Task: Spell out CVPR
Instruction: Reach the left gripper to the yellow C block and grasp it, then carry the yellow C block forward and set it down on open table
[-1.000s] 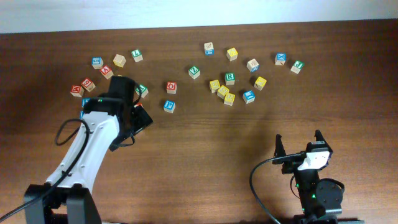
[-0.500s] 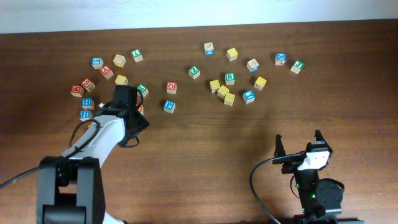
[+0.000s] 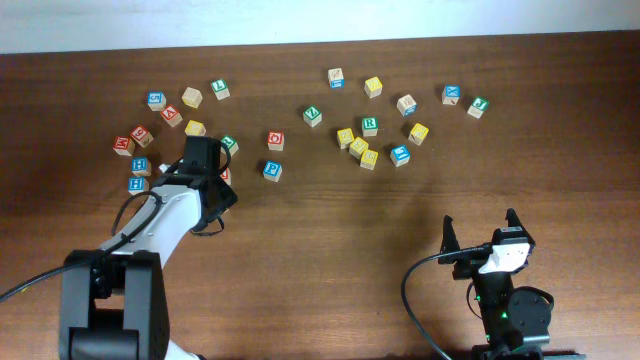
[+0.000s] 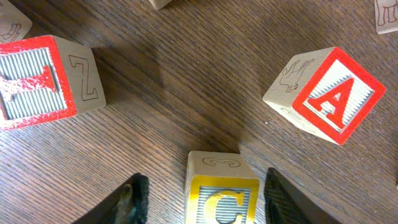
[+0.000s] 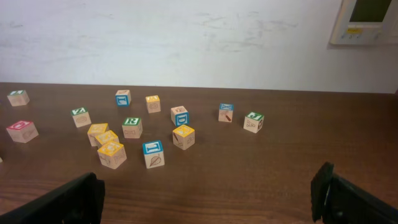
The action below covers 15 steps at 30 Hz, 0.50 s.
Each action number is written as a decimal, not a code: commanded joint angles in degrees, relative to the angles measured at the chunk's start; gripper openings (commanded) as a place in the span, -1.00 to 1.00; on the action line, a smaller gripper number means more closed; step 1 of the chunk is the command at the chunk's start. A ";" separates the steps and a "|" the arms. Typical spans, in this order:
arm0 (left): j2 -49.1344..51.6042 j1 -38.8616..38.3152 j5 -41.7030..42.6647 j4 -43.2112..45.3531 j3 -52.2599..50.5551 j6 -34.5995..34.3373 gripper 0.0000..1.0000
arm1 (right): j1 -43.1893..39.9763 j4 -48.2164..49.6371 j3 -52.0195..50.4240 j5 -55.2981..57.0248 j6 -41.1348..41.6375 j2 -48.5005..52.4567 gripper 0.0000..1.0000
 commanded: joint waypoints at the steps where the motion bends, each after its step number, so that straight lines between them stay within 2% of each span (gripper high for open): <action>1: 0.63 0.02 -0.66 -0.35 -0.63 -0.04 0.10 | -0.13 -0.28 -0.31 0.44 0.63 -0.33 0.97; 7: 3.28 0.04 -0.44 0.90 -0.68 2.29 0.01 | -0.13 -0.28 -0.31 0.44 0.63 -0.33 0.96; 8: 3.41 0.04 -0.46 1.46 -0.68 2.29 -0.04 | -0.13 -0.28 -0.31 0.44 0.63 -0.33 0.97; 10: 3.41 0.04 -0.48 2.47 -0.68 2.29 -0.28 | -0.13 -0.28 -0.31 0.42 0.63 -0.33 0.97; 11: 3.41 0.04 -0.48 2.78 -0.68 2.27 -0.33 | -0.13 -0.28 -0.31 0.44 0.63 -0.33 0.97; 15: 3.41 0.04 -0.48 3.67 -0.68 2.29 -0.32 | -0.13 -0.28 -0.31 0.44 0.63 -0.33 0.97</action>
